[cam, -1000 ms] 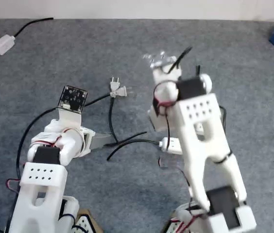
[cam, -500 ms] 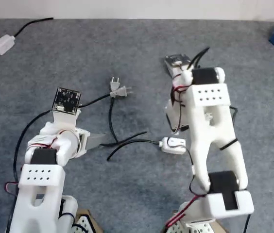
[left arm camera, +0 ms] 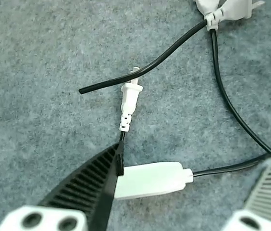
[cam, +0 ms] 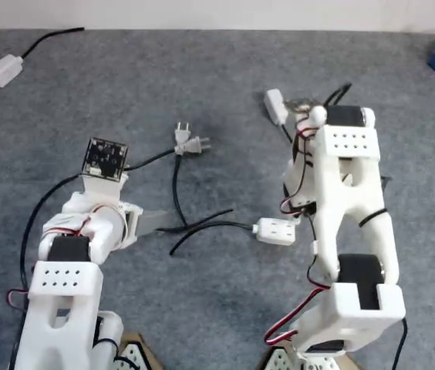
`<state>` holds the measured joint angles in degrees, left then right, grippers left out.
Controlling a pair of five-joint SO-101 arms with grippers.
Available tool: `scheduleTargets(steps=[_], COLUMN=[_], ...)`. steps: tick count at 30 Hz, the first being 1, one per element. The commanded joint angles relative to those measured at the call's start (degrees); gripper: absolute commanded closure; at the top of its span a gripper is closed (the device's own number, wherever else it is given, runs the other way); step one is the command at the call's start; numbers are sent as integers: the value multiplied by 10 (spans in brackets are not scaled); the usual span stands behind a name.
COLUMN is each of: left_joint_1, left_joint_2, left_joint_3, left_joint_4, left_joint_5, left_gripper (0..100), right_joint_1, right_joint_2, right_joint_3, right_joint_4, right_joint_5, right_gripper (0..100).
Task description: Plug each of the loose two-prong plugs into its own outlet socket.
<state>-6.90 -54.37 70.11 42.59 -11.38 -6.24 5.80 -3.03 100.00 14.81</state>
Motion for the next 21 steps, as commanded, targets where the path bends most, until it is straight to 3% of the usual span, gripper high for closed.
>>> scheduleTargets(steps=[1, 7, 21], left_joint_1=[-7, -7, -6], left_joint_2=[-6, -6, -6], left_joint_3=[-1, -1, 0], left_joint_4=[-12, -12, -12], left_joint_5=[-1, -1, -1], left_gripper=[585, 585, 585], right_joint_1=[7, -9, -8], right_joint_2=[-7, -7, -6], right_joint_3=[8, 64, 16], right_joint_4=[11, 8, -11], right_joint_5=[8, 15, 4], right_gripper=[992, 992, 992])
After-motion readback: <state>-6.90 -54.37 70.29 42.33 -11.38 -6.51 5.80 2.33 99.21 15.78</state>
